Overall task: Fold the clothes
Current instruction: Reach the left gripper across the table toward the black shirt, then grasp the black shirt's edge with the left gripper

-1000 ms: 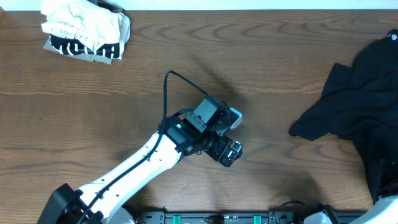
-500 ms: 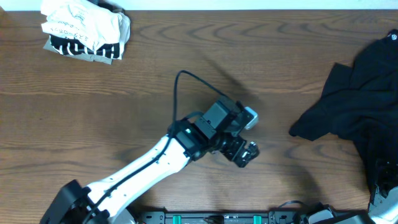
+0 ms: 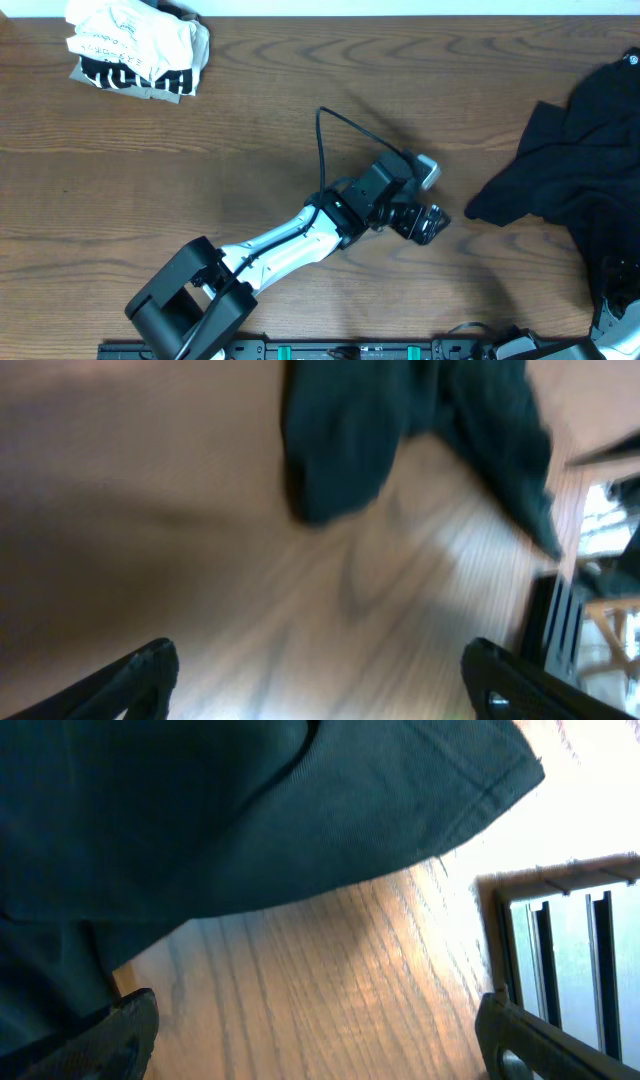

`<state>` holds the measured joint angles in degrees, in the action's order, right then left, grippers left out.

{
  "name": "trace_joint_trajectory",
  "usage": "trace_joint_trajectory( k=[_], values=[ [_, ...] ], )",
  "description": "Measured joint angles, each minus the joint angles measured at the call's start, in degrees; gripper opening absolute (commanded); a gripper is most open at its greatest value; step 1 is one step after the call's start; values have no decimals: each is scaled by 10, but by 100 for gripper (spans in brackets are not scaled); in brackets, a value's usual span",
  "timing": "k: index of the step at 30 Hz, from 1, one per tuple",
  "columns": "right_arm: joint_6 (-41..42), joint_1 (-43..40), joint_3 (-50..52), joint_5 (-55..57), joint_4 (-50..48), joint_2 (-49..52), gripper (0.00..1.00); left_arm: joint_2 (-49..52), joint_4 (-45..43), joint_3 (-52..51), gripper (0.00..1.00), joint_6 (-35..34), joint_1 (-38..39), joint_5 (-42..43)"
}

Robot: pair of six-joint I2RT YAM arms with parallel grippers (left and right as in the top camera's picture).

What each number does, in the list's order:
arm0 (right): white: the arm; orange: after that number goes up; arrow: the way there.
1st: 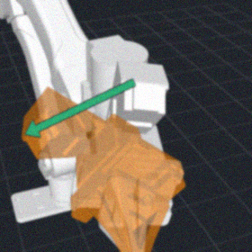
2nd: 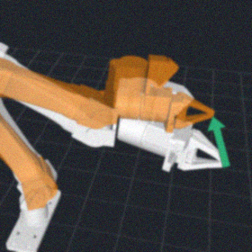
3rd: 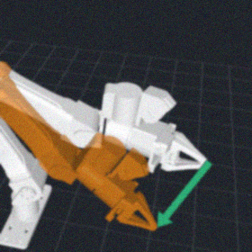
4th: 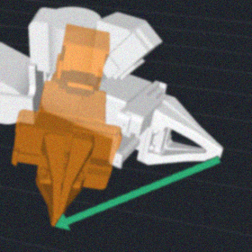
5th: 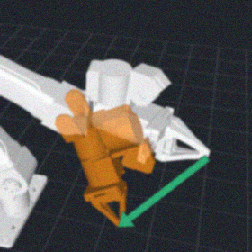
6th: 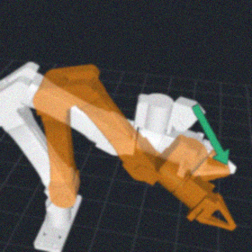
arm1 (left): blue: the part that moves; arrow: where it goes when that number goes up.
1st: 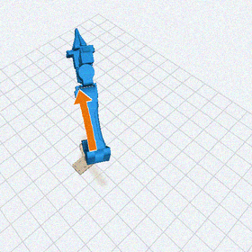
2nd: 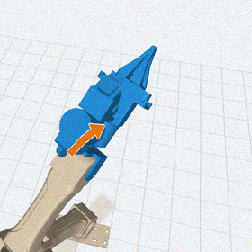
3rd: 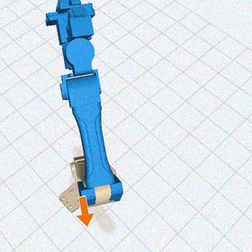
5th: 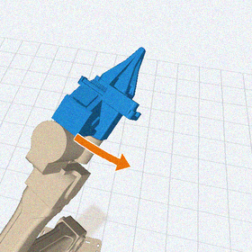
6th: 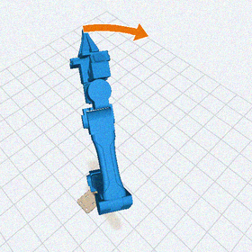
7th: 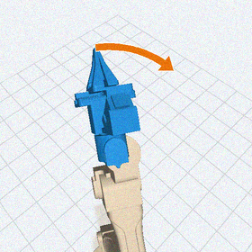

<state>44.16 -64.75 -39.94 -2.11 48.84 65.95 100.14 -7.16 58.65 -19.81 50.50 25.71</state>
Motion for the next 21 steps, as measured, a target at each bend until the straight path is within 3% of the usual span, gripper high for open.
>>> trace_joint_trajectory(
  k=[7,13,21],
  values=[
    [4,0,0,-18,17,0,99,37,-140,3,89,-103,13,-36],
    [4,0,0,-42,39,0,99,102,-179,24,89,-158,45,-59],
    [4,0,0,-50,47,0,99,155,-186,88,86,-179,83,-104]
  ],
)
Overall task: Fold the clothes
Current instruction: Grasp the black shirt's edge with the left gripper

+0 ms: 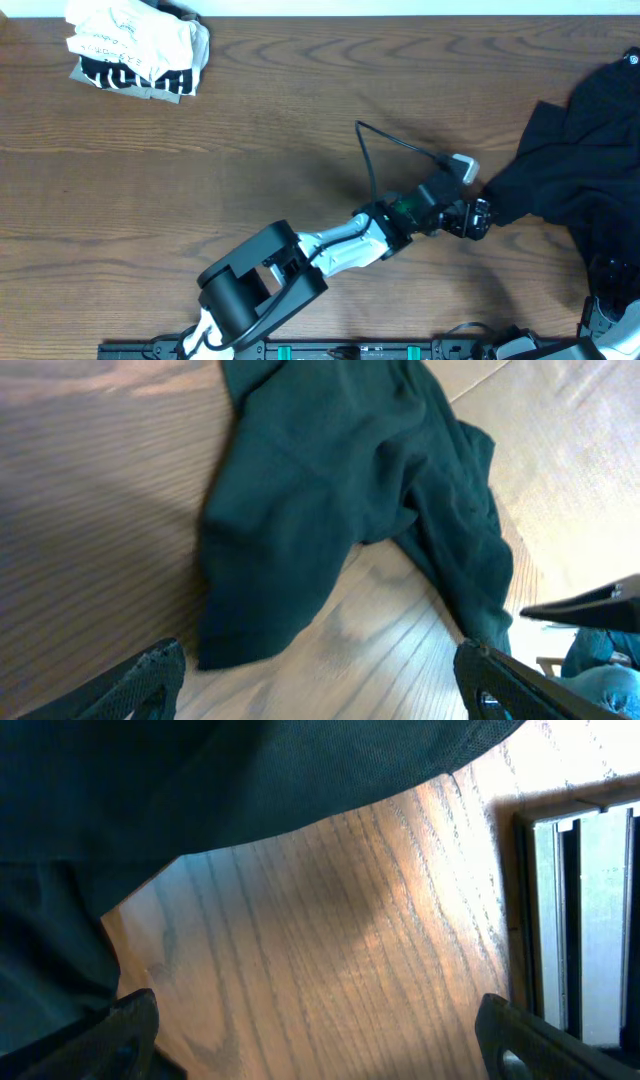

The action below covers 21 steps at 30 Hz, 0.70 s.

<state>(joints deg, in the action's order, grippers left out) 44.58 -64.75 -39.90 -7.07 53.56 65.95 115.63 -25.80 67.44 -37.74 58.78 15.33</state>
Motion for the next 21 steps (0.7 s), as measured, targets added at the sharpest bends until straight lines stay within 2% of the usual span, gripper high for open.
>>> trace_joint_trajectory(
  k=[9,21],
  values=[
    [0,0,0,1,9,0,99,29,3,30,85,-13,16,-58],
    [0,0,0,5,25,0,99,41,15,30,85,-86,18,-132]
  ],
)
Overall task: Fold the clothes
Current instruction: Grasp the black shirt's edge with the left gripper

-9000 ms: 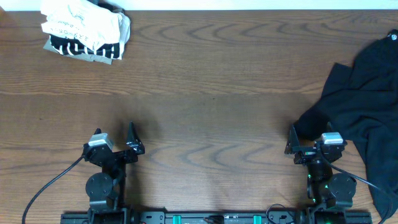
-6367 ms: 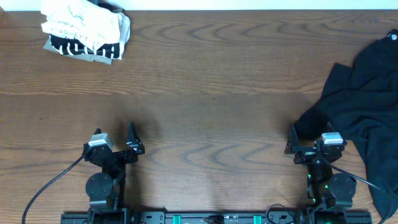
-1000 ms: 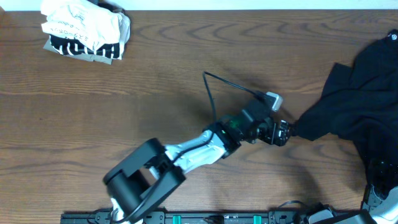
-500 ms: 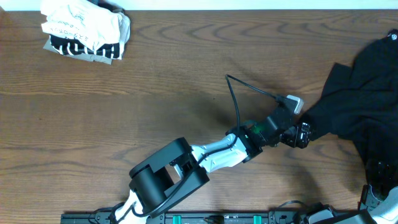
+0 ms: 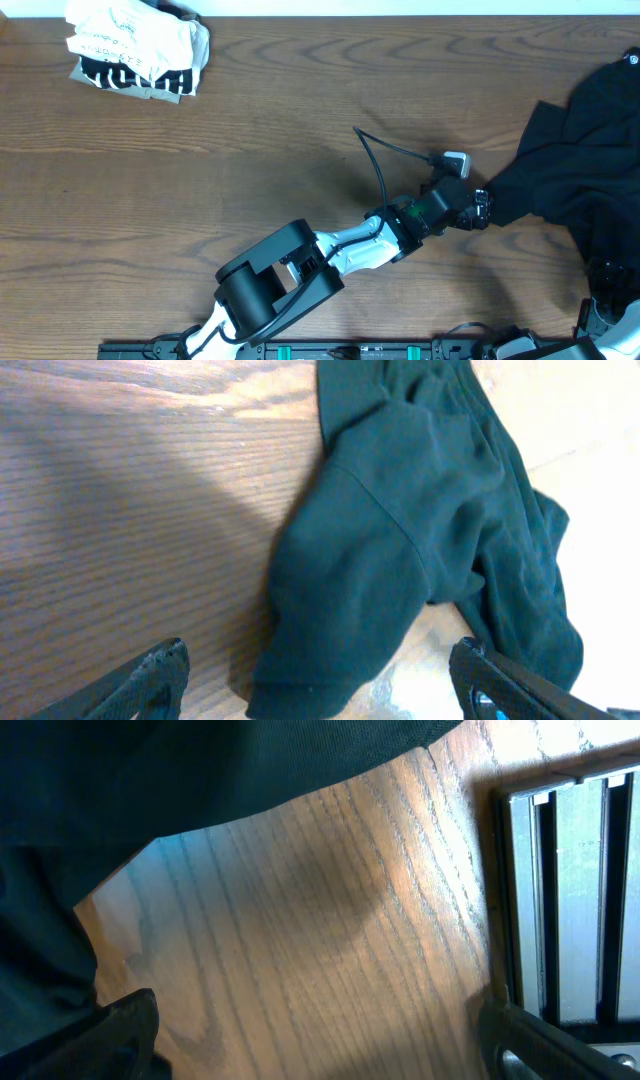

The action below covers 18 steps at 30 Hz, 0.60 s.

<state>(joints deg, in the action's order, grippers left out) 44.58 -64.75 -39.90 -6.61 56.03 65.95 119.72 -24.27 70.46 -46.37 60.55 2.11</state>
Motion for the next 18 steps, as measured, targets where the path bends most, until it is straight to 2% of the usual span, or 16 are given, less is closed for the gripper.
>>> trace_joint_trajectory(
  k=[18],
  values=[
    [0,0,0,0,10,0,99,53,-4,37,84,-49,15,-21]
  ],
)
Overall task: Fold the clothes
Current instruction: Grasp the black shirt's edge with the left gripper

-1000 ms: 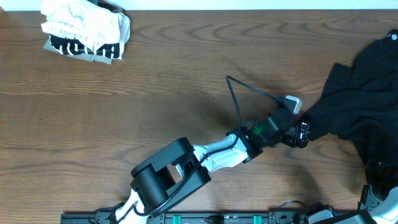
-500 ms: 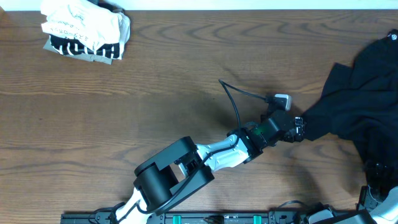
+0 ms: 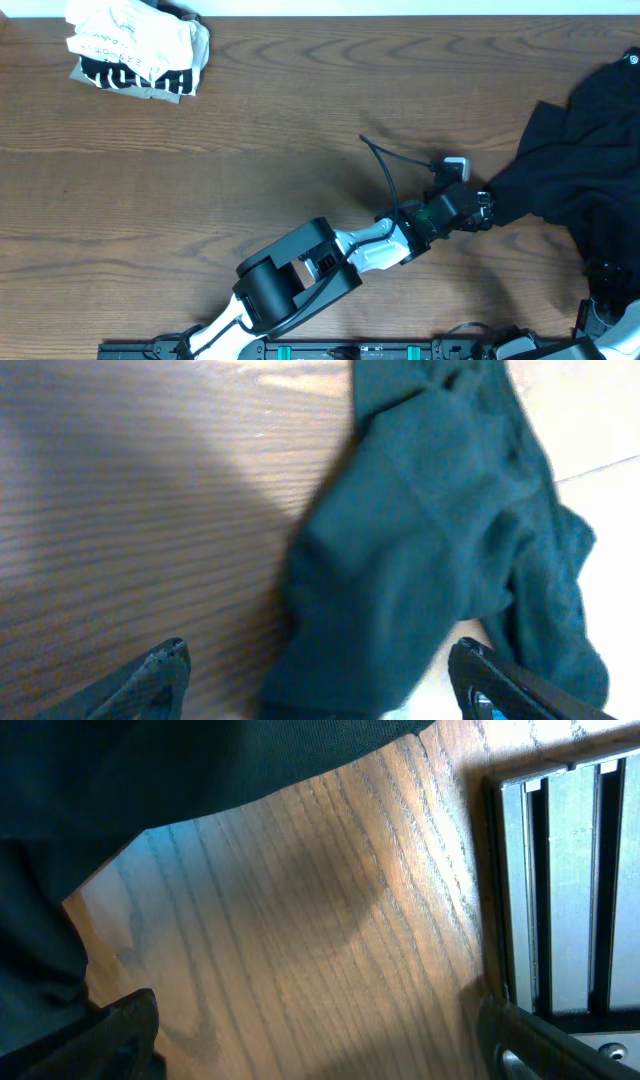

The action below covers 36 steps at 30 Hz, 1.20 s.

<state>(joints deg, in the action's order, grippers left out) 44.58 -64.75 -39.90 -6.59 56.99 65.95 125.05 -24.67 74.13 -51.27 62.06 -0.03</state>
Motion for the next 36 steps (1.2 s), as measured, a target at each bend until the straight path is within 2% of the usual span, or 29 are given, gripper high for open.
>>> trace_joint_trajectory(
  k=[12,16,21,28,36],
  values=[
    [0,0,0,0,2,0,99,0,10,12,83,-20,31,0],
    [0,0,0,0,2,0,99,1,19,12,77,-40,29,0],
    [0,0,0,1,2,0,99,2,56,13,77,-95,29,0],
    [0,0,0,2,2,0,99,2,58,13,77,-143,29,21],
    [0,0,0,2,2,0,99,2,58,13,77,-165,29,20]
  ],
)
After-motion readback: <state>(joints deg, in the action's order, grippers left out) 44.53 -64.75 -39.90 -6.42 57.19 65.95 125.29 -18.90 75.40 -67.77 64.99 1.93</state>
